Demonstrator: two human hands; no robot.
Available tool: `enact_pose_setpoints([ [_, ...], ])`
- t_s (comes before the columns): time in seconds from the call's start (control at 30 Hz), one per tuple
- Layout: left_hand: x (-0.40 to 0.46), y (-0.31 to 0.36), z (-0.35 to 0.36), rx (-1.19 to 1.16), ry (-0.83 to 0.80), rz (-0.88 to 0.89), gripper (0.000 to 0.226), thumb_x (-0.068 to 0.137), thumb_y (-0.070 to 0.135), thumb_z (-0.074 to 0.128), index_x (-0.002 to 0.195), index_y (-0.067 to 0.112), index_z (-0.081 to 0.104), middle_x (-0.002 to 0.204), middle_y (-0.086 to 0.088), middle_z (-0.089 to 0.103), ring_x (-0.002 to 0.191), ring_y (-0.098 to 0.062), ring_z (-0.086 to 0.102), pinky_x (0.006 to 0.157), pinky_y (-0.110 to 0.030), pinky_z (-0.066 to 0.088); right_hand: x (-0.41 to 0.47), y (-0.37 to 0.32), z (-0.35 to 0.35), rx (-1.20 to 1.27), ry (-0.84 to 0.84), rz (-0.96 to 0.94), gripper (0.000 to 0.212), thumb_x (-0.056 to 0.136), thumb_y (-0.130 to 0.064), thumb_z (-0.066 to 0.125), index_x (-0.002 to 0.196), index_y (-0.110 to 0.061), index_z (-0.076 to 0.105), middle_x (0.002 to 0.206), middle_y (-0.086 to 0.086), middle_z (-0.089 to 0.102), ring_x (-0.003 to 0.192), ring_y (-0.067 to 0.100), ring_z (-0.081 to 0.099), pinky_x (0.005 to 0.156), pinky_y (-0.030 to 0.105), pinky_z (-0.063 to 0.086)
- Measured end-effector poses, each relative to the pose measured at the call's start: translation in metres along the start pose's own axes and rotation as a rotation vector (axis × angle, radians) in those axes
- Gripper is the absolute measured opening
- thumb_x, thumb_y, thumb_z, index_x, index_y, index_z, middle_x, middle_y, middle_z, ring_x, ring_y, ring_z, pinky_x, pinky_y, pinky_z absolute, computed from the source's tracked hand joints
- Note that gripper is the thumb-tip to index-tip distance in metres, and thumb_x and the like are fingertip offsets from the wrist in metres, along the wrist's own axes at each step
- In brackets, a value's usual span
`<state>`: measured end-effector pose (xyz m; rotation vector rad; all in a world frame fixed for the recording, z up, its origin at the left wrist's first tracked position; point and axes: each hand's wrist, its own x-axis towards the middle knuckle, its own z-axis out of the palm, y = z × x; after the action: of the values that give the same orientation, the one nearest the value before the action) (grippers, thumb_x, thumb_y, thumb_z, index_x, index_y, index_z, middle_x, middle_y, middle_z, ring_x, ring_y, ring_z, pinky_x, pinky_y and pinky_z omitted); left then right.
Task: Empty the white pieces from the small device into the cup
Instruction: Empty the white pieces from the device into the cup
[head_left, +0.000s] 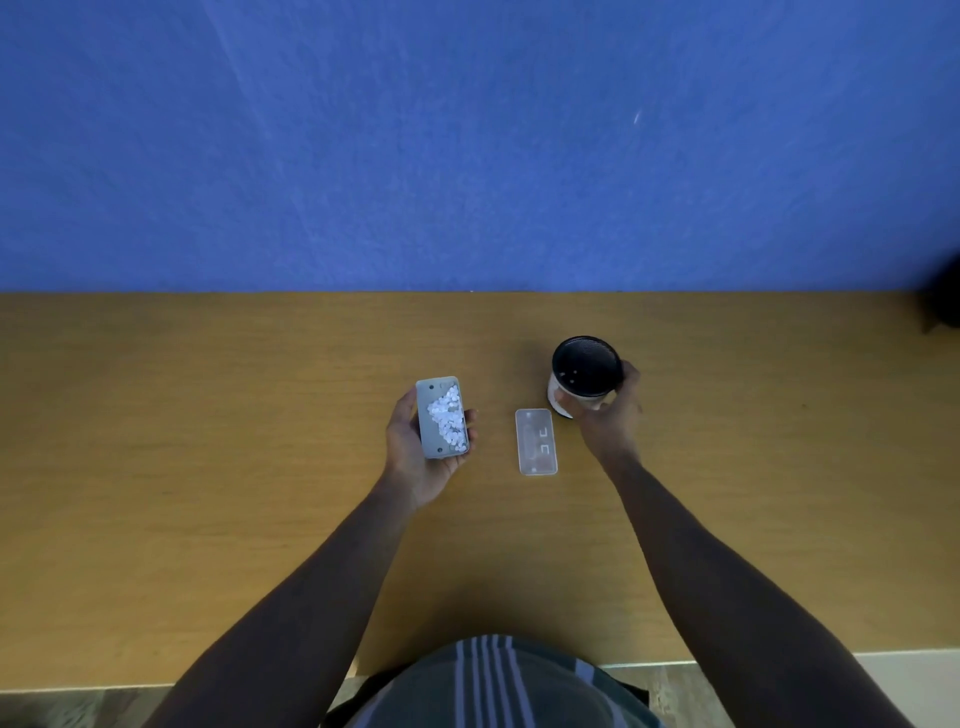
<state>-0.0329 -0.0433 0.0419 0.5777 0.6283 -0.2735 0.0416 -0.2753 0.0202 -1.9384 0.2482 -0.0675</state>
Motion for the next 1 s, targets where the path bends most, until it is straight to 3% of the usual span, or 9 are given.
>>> enact_pose_setpoints([
  [0.07,0.000,0.001,0.002,0.018,0.005,0.013,0.053,0.087,0.055,0.050,0.112,0.010,0.063,0.096,-0.019,0.066,0.073,-0.026,0.061,0.059,-0.031,0.054,-0.010,-0.006,0.008,0.001,-0.050,-0.019,0.088,0.062,-0.032,0.089,0.132,-0.026,0.037,0.111,-0.026,0.053,0.101,-0.015,0.054,0.075,0.013,0.045],
  [0.17,0.000,0.004,0.003,0.001,0.009,0.062,0.054,0.088,0.055,0.051,0.120,0.012,0.059,0.107,-0.018,0.062,0.082,-0.027,0.066,0.063,-0.032,0.054,-0.025,-0.012,0.022,-0.006,-0.133,-0.055,0.086,0.063,-0.029,0.090,0.132,-0.024,0.038,0.120,-0.011,0.056,0.108,0.005,0.057,0.083,0.024,0.052],
  [0.3,0.001,0.012,0.003,-0.040,0.031,0.180,0.049,0.090,0.052,0.050,0.114,0.012,0.066,0.098,-0.010,0.069,0.089,-0.026,0.069,0.065,-0.031,0.054,-0.044,-0.020,0.038,-0.048,-0.200,-0.092,0.085,0.060,-0.035,0.089,0.129,-0.029,0.040,0.111,-0.022,0.057,0.101,-0.009,0.056,0.072,0.003,0.044],
  [0.43,0.002,0.023,0.006,-0.074,0.082,0.313,0.053,0.091,0.051,0.051,0.126,0.011,0.061,0.100,-0.008,0.069,0.090,-0.025,0.067,0.070,-0.033,0.054,-0.059,-0.020,0.051,-0.111,-0.275,-0.117,0.085,0.061,-0.033,0.089,0.130,-0.026,0.039,0.121,-0.007,0.060,0.109,0.013,0.057,0.080,0.023,0.050],
  [0.5,0.002,0.028,0.007,-0.054,0.091,0.369,0.055,0.091,0.050,0.050,0.129,0.011,0.058,0.100,-0.007,0.067,0.088,-0.024,0.065,0.073,-0.034,0.052,-0.066,-0.021,0.056,-0.127,-0.299,-0.124,0.086,0.061,-0.034,0.089,0.131,-0.026,0.040,0.120,-0.008,0.059,0.110,0.013,0.055,0.084,0.030,0.051],
  [0.6,0.003,0.034,0.008,0.031,0.116,0.428,0.052,0.091,0.051,0.049,0.124,0.013,0.061,0.091,-0.004,0.069,0.083,-0.020,0.065,0.074,-0.036,0.051,-0.073,-0.026,0.062,-0.123,-0.324,-0.137,0.086,0.061,-0.036,0.089,0.131,-0.027,0.039,0.117,-0.014,0.057,0.108,0.004,0.052,0.082,0.022,0.046],
  [0.7,0.002,0.035,0.011,0.138,0.148,0.469,0.046,0.090,0.055,0.048,0.113,0.020,0.065,0.082,0.002,0.072,0.078,-0.015,0.066,0.069,-0.032,0.053,-0.076,-0.032,0.068,-0.109,-0.357,-0.150,0.085,0.062,-0.035,0.088,0.131,-0.027,0.039,0.122,-0.010,0.059,0.111,0.008,0.055,0.086,0.025,0.049],
  [0.87,-0.001,0.033,0.020,0.308,0.209,0.565,0.054,0.087,0.057,0.047,0.118,0.015,0.061,0.100,-0.005,0.065,0.090,-0.020,0.062,0.072,-0.034,0.052,-0.083,-0.039,0.073,-0.116,-0.399,-0.177,0.085,0.060,-0.037,0.087,0.128,-0.033,0.036,0.125,-0.012,0.055,0.111,0.005,0.052,0.079,0.010,0.040],
  [1.0,-0.006,0.030,0.027,0.447,0.165,0.688,0.030,0.090,0.048,0.049,0.095,0.021,0.060,0.084,0.003,0.060,0.077,-0.014,0.059,0.066,-0.029,0.049,-0.085,-0.042,0.075,-0.118,-0.386,-0.194,0.085,0.060,-0.036,0.087,0.129,-0.031,0.038,0.123,-0.013,0.055,0.110,0.005,0.052,0.077,0.006,0.037],
])
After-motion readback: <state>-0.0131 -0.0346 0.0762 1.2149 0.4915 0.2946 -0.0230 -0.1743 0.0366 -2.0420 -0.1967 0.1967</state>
